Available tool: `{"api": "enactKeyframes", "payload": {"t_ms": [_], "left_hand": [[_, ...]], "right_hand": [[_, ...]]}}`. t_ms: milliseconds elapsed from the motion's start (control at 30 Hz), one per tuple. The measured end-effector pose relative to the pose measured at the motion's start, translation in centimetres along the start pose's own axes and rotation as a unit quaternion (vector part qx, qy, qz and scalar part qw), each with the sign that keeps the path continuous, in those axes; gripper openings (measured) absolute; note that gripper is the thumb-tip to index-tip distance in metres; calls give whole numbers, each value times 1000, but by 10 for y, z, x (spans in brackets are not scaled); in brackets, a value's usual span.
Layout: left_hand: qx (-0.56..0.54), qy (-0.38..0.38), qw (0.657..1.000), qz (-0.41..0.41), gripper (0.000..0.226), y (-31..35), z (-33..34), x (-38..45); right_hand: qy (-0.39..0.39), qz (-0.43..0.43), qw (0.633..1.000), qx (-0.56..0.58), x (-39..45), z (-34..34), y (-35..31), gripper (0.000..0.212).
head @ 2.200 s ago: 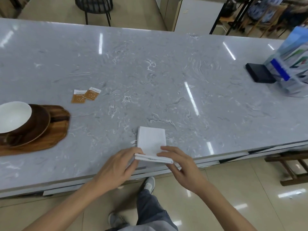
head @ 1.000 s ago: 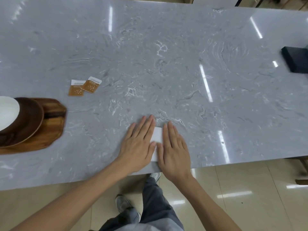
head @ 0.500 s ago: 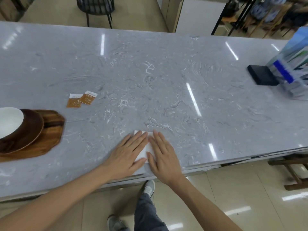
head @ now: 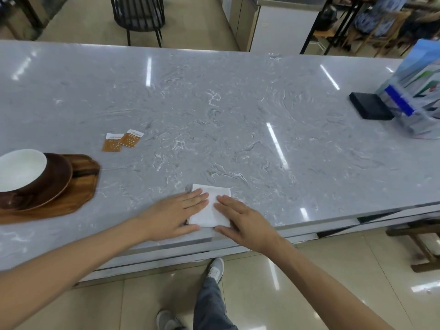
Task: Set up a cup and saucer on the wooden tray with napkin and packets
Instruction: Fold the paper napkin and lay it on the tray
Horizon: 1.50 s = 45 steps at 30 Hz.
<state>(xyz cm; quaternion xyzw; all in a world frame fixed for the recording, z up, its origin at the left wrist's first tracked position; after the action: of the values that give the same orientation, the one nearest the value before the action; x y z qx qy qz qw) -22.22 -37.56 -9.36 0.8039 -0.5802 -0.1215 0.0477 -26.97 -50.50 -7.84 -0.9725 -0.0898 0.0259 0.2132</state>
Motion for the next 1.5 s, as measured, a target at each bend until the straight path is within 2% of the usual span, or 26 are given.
{"api": "enactKeyframes", "payload": {"t_ms": [133,200,333,500,633,700,800,900,933,1000,1100,1333,1500], "left_hand": [[25,-4,999,22,77,5,-7,0],[-4,46,999,17,73,7,-20,0],[-112,203,972,-24,41,-2,-49,-1],[-258,293,908,-149,36,-37,-40,-2],[-300,358,854,-230,41,-60,-35,-2],[-288,373,846,-250,37,-65,-37,1],[-223,336,876,-264,29,-57,-35,18],[-84,229,929,-280,34,-47,-31,38],[-43,209,935,-282,35,-47,-30,41],[-16,194,935,-298,45,-51,-30,40],[-36,165,937,-306,66,-56,-26,44],[-46,114,939,-321,66,-68,-14,54],[-67,130,927,-347,70,-71,-9,37]], "right_hand": [[113,-75,988,-68,-4,-20,-16,43],[137,-71,986,-59,-1,-29,-16,36],[143,32,989,21,13,-43,2,29],[167,134,970,115,22,-42,25,26],[189,192,953,136,34,-33,31,27],[199,223,945,132,39,-28,30,30],[194,256,943,92,47,-22,30,29],[177,283,942,40,52,-17,32,28],[178,289,940,24,52,-16,32,31],[183,293,938,0,52,-14,31,36],[184,304,934,-19,54,-10,33,41],[185,310,932,-3,54,-10,35,40],[178,294,939,-17,51,-12,33,39]]}}
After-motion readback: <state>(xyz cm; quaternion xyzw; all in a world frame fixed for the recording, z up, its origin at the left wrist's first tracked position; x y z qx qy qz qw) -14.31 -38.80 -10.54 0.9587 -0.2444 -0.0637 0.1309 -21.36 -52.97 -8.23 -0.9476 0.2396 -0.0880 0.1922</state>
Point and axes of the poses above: each hand's wrist, its own x-axis towards the middle knuckle, its own z-axis out of the palm, y = z × x, the point moved 10 cm from there along x, towards the middle knuckle, and after that the axes turned 9 degrees about z, right-handed, at the moved point
